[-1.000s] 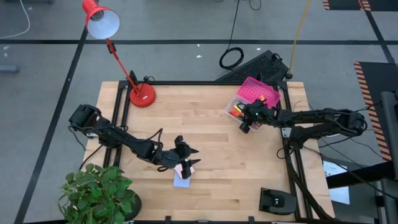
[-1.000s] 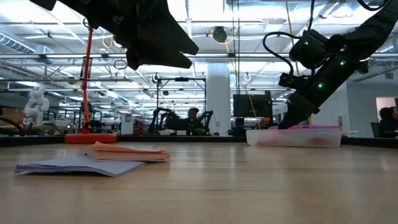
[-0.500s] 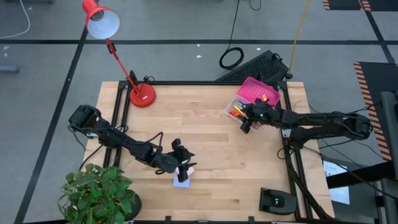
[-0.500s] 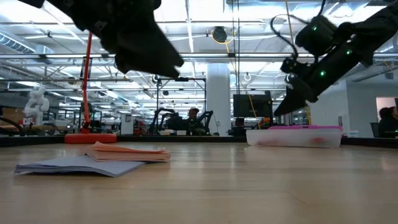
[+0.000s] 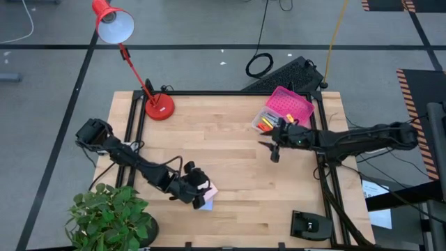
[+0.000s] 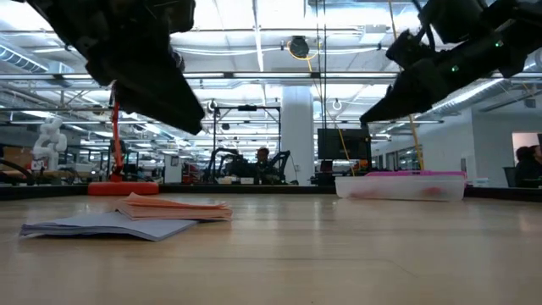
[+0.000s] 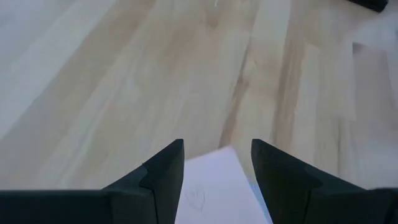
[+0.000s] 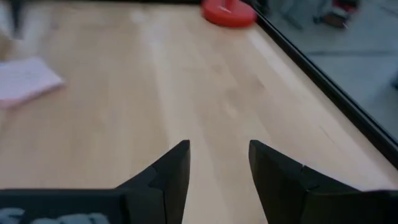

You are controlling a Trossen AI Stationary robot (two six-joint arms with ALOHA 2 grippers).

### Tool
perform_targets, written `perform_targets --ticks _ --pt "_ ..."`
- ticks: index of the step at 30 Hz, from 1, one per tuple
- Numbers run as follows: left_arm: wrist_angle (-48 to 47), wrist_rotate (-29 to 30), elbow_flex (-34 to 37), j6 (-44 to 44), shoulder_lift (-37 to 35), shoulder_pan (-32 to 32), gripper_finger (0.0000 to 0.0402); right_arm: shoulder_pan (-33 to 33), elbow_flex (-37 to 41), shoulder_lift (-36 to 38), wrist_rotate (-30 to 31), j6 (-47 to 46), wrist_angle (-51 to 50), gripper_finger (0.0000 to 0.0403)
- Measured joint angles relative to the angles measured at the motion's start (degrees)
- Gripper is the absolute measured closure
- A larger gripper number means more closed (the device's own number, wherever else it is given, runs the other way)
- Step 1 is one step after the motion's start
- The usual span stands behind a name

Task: Pack school essentials
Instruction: Put the pink sticky notes into the supply box

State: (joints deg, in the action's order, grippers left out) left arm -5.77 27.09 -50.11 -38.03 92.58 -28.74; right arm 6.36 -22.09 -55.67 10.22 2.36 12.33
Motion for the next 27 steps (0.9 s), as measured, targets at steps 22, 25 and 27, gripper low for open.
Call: perform_targets --ticks 22,25,27 --pt "-11.0 -0.4 0.0 -12.2 0.6 -9.6 0.0211 -14.1 -9.1 -24.4 0.0 4.4 14.9 0.0243" --pt "-10.7 -2.6 0.0 -9.0 2.9 -10.1 0.0211 -15.1 -10.5 -28.2 -1.9 4.8 17.3 0.0243" --pt "-10.3 -4.1 0.0 -7.0 4.7 -10.0 0.0211 -15.4 -11.5 -30.6 -3.3 4.8 19.6 0.0243"
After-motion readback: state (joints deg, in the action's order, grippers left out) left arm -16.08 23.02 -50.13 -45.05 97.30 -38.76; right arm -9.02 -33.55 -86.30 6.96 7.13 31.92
